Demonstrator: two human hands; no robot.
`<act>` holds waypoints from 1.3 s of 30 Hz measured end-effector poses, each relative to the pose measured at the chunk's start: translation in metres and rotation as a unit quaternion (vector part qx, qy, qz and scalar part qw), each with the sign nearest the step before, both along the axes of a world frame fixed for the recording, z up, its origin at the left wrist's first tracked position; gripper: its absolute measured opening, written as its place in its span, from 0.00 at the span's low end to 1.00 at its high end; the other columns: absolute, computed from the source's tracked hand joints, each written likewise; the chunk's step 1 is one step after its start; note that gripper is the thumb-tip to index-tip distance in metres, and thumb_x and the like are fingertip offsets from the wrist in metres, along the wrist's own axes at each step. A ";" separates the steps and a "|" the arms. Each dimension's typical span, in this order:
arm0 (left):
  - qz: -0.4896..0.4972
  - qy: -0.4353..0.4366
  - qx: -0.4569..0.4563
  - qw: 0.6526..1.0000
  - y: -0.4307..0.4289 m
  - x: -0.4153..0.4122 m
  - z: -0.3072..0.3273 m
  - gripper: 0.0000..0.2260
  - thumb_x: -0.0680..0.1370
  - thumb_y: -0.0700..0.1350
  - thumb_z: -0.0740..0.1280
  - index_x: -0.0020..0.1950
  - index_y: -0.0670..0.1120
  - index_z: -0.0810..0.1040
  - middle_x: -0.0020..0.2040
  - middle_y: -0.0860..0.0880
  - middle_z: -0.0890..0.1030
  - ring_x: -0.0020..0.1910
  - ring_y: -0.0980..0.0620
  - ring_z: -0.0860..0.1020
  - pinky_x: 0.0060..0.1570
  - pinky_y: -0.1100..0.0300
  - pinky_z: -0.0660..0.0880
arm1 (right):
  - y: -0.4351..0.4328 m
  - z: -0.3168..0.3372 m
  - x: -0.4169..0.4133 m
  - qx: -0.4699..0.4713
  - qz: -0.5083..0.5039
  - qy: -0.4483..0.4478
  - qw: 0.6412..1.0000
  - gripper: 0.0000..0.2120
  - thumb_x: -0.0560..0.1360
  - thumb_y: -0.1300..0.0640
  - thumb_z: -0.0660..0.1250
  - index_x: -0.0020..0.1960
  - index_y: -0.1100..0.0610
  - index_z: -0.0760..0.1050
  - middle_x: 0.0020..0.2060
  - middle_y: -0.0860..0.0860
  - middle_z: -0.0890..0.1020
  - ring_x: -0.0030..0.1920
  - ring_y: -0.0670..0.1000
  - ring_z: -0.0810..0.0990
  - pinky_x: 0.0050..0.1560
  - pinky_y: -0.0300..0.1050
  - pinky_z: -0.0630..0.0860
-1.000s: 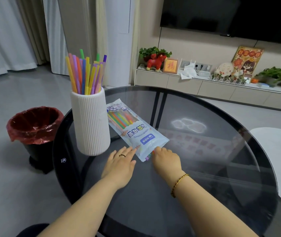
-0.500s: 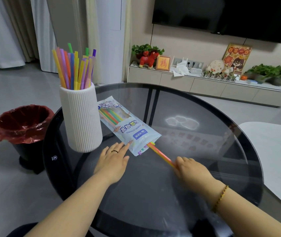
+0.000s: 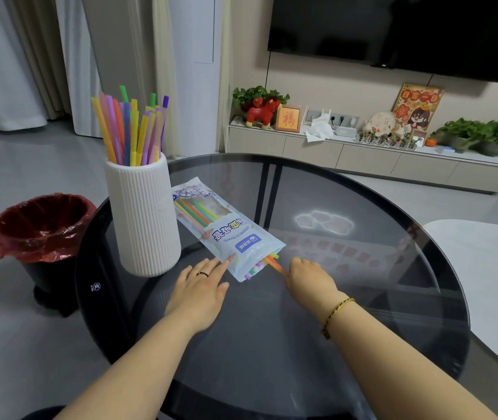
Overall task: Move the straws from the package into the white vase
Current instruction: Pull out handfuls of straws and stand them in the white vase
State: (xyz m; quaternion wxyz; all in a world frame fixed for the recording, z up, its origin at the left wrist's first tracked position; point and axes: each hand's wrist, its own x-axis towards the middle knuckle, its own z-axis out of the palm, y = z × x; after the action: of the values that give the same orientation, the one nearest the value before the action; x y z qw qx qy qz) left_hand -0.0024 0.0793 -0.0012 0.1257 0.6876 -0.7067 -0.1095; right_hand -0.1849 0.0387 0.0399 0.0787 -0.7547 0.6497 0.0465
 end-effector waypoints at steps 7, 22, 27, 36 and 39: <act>0.000 -0.007 0.003 1.000 -0.002 0.000 0.000 0.22 0.80 0.49 0.47 0.73 0.53 0.46 0.76 0.52 0.53 0.74 0.54 0.49 0.72 0.55 0.44 | 0.008 -0.006 -0.018 -0.025 0.024 0.053 0.998 0.08 0.76 0.68 0.48 0.47 0.56 0.54 0.59 0.60 0.73 0.60 0.59 0.72 0.54 0.51 0.71; 0.006 0.010 0.007 1.000 0.005 -0.003 0.006 0.21 0.80 0.48 0.50 0.73 0.51 0.50 0.76 0.50 0.55 0.74 0.53 0.50 0.72 0.56 0.45 | 0.031 0.002 -0.074 -0.022 0.052 0.102 0.993 0.11 0.77 0.58 0.54 0.38 0.53 0.56 0.55 0.57 0.77 0.51 0.60 0.79 0.39 0.46 0.64; 0.030 0.071 -0.007 0.997 0.018 -0.004 0.010 0.19 0.79 0.44 0.52 0.71 0.49 0.57 0.74 0.49 0.59 0.73 0.51 0.55 0.72 0.56 0.49 | 0.034 0.016 -0.086 0.032 0.028 0.140 0.989 0.13 0.75 0.56 0.58 0.35 0.53 0.57 0.56 0.56 0.79 0.55 0.58 0.78 0.50 0.46 0.73; 0.021 0.197 -0.076 0.977 0.037 -0.025 0.036 0.17 0.78 0.39 0.55 0.68 0.44 0.65 0.70 0.46 0.66 0.68 0.46 0.64 0.67 0.55 0.59 | 0.048 0.047 -0.103 -0.133 0.093 0.230 0.959 0.12 0.79 0.57 0.51 0.57 0.57 0.70 0.54 0.53 0.81 0.56 0.56 0.78 0.48 0.48 0.74; -0.009 0.249 -0.152 0.956 0.045 -0.043 0.064 0.16 0.78 0.38 0.56 0.65 0.43 0.68 0.68 0.45 0.69 0.66 0.45 0.67 0.62 0.59 0.61 | 0.049 0.076 -0.102 -0.186 0.155 0.245 0.939 0.11 0.79 0.56 0.51 0.55 0.56 0.71 0.47 0.53 0.83 0.50 0.57 0.79 0.42 0.45 0.64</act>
State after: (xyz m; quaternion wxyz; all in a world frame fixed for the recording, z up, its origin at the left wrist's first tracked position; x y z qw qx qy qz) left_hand -0.0457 0.1242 0.0625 0.3999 0.6046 -0.6676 -0.1697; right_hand -0.2864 0.0875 0.1158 -0.2326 -0.8126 0.5208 0.1198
